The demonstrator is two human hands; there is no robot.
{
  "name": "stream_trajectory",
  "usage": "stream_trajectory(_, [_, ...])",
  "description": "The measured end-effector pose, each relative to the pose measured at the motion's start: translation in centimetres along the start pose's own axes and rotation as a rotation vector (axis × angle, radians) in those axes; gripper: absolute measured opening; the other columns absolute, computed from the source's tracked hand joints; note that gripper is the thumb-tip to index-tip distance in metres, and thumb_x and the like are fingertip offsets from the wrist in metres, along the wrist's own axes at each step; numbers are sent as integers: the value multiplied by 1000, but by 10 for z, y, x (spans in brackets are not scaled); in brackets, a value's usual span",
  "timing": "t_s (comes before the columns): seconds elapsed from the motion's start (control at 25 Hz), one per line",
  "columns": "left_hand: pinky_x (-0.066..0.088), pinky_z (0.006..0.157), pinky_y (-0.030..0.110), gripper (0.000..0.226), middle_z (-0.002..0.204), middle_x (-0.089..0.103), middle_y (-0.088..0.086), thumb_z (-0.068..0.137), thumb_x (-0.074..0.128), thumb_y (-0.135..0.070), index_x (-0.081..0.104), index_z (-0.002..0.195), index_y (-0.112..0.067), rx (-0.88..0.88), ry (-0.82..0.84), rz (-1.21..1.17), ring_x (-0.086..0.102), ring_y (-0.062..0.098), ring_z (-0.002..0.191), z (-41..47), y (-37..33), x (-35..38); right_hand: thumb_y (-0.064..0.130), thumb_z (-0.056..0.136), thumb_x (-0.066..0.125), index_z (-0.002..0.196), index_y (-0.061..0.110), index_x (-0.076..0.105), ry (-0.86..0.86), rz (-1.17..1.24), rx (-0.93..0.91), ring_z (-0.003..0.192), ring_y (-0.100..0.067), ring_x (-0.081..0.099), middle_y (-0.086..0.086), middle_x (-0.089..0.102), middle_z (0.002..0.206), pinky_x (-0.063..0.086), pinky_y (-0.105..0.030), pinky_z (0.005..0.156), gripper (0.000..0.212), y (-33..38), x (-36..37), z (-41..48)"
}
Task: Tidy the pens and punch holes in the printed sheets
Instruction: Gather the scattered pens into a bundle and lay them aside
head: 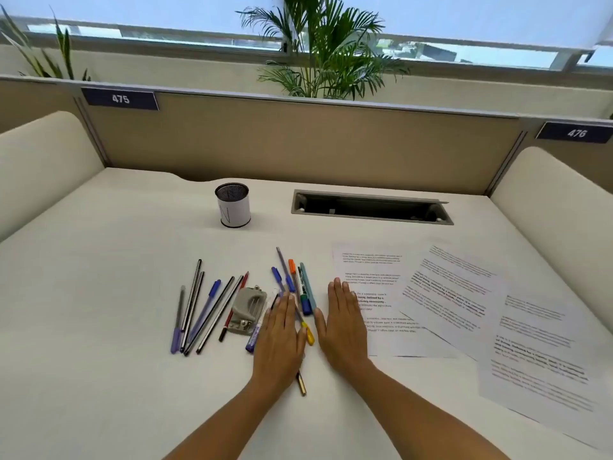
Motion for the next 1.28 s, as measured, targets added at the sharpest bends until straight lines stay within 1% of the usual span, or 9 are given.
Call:
stream_trajectory(0.16, [-12, 115, 20, 60, 159, 4, -1, 100, 36, -30, 8, 151, -13, -47, 9, -7, -5, 12, 147, -6, 0, 11, 49, 99, 24, 153, 12, 3, 133, -58, 32, 150, -16, -3, -4, 1, 162, -9, -27, 119, 69, -4, 6, 1])
stream_trajectory(0.32, [3, 119, 28, 63, 156, 8, -6, 97, 44, -28, 10, 149, -17, -28, 29, -61, 8, 16, 148, -7, 2, 10, 45, 101, 26, 153, 11, 6, 138, -19, 24, 150, -16, -1, -5, 4, 162, -8, -26, 119, 65, -2, 4, 3])
stream_trajectory(0.44, [15, 119, 39, 73, 155, 26, -1, 87, 56, -39, 29, 148, -12, -20, -56, 18, 24, 22, 145, -10, -3, 3, 39, 101, 32, 151, 9, 22, 60, 133, 75, 148, -19, 14, -8, 22, 159, 3, -28, 120, 59, 12, -1, 12])
stream_trajectory(0.56, [22, 118, 49, 75, 152, 38, 5, 83, 58, -45, 37, 146, -10, -22, -119, 129, 26, 24, 144, -12, -6, -2, 42, 98, 41, 144, 9, 34, 27, 245, 115, 137, -25, 35, -10, 39, 148, 26, -31, 113, 57, 35, 2, 36])
stream_trajectory(0.64, [25, 116, 49, 74, 151, 39, 8, 84, 56, -43, 36, 145, -7, -89, -132, 137, 26, 25, 145, -14, -6, -4, 47, 94, 45, 142, 9, 35, 49, 192, 125, 129, -26, 39, -10, 41, 141, 32, -34, 107, 62, 49, 9, 53])
stream_trajectory(0.8, [28, 116, 42, 72, 147, 43, 14, 80, 59, -32, 40, 142, 0, -155, -123, 93, 36, 28, 140, -19, -8, -4, 55, 86, 50, 136, 7, 37, 122, 23, 170, 119, -28, 40, -12, 42, 132, 35, -38, 97, 71, 66, 27, 80])
stream_trajectory(1.0, [40, 108, 45, 71, 140, 50, 21, 74, 69, -25, 47, 135, 6, -187, -135, 98, 46, 35, 132, -28, -10, -6, 39, 90, 50, 117, 2, 49, 90, -92, 126, 107, -27, 47, -13, 49, 119, 41, -34, 84, 45, 65, 35, 88])
stream_trajectory(1.16, [43, 104, 50, 67, 137, 50, 26, 72, 70, -25, 52, 129, 7, -201, -142, 154, 47, 40, 129, -28, -12, -7, 19, 95, 44, 117, 0, 47, 147, -102, 194, 107, -29, 51, -16, 50, 121, 43, -33, 83, 29, 54, 30, 82])
stream_trajectory(1.28, [43, 104, 49, 67, 139, 47, 26, 74, 67, -24, 49, 131, 6, -221, -155, 146, 46, 40, 130, -28, -12, -6, 7, 96, 34, 117, -1, 46, 172, -120, 227, 108, -31, 51, -18, 52, 120, 43, -35, 79, 26, 46, 21, 76])
Point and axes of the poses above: each hand's wrist, its own z-axis towards the middle knuckle, its own x-axis out of the palm, y = z × x, the point moved 1 cm from there along z, towards the middle knuckle
